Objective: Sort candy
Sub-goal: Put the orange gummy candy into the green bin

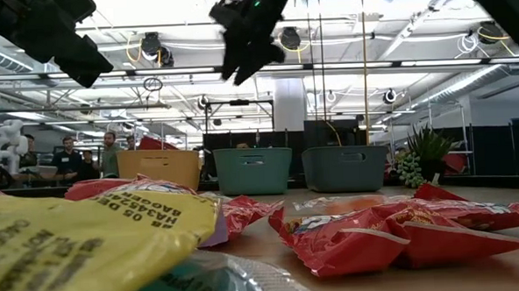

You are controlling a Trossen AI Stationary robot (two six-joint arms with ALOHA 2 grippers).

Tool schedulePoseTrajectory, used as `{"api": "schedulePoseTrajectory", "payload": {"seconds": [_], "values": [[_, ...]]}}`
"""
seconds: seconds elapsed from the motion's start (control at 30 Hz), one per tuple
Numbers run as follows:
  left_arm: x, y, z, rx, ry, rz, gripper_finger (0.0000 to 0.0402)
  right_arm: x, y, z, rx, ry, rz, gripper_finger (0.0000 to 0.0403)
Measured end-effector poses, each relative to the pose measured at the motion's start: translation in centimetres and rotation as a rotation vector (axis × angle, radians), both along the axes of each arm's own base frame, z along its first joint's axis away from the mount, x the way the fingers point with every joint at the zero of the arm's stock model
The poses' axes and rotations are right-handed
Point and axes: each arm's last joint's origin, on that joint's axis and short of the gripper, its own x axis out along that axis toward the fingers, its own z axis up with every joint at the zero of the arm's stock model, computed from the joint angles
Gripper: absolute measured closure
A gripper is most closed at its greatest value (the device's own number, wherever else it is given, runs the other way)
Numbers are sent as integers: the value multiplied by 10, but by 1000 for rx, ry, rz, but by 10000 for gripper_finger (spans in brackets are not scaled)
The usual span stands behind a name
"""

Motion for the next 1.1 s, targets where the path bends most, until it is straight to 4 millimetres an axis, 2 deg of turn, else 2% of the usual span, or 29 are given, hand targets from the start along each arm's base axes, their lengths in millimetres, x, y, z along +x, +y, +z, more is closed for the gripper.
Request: {"api": "schedulePoseTrajectory", "payload": {"seconds": [0.1,0.2,0.37,0.53,0.63,0.8,1.1], "values": [[0,0,0,0,0,0,281,-27,18,-4,19,-5,-48,225],[0,0,0,1,0,-1,281,-59,42,-13,72,-87,-100,225],[0,0,0,17,-2,-9,281,-113,85,-25,241,-173,-215,225],[0,0,0,18,-2,-9,281,-140,129,-38,298,-61,-239,227],[0,0,0,18,-3,-9,281,-147,150,-48,314,35,-259,229],[0,0,0,17,-4,-9,281,-147,176,-62,332,90,-268,229],[0,0,0,17,-7,-9,281,-123,206,-118,372,234,-240,229]]}}
